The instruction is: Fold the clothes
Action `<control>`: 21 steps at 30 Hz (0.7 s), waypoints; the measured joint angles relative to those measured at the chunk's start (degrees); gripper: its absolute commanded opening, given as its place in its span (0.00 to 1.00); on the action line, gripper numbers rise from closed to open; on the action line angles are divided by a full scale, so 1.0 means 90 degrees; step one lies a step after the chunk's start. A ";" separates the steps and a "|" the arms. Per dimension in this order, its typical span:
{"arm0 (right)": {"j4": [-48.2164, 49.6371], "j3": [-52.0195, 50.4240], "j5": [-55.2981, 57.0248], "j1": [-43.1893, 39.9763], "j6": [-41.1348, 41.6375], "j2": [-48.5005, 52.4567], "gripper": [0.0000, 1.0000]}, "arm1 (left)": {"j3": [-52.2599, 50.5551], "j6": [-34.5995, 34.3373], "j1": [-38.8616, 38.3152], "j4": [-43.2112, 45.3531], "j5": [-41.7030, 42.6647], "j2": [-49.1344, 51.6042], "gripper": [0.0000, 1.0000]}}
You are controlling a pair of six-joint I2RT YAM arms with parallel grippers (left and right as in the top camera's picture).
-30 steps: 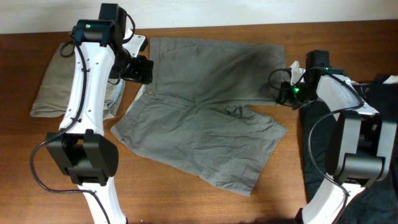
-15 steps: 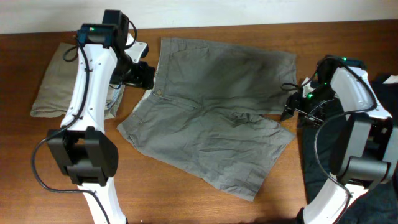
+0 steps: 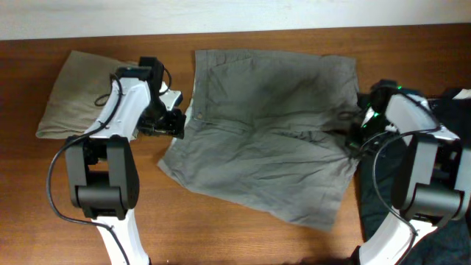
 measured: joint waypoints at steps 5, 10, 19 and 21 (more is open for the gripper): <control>-0.0937 0.1297 0.0002 0.0175 -0.0267 -0.0005 0.42 | -0.0529 -0.0041 0.0000 0.1083 0.0430 0.0000 0.62; -0.1518 0.1588 -0.0243 0.0214 -0.0495 -0.0005 0.42 | -0.0532 -0.0005 -0.0015 0.1865 0.1353 0.0000 0.47; -0.1603 0.1588 -0.0811 0.0231 -0.0729 -0.0005 0.42 | -0.1066 0.0427 -0.0189 0.2552 0.1739 0.0080 0.00; -0.1603 0.1586 -0.0850 0.0270 -0.0731 -0.0005 0.42 | -0.1066 0.0066 -0.0163 0.2608 0.1486 0.0119 0.00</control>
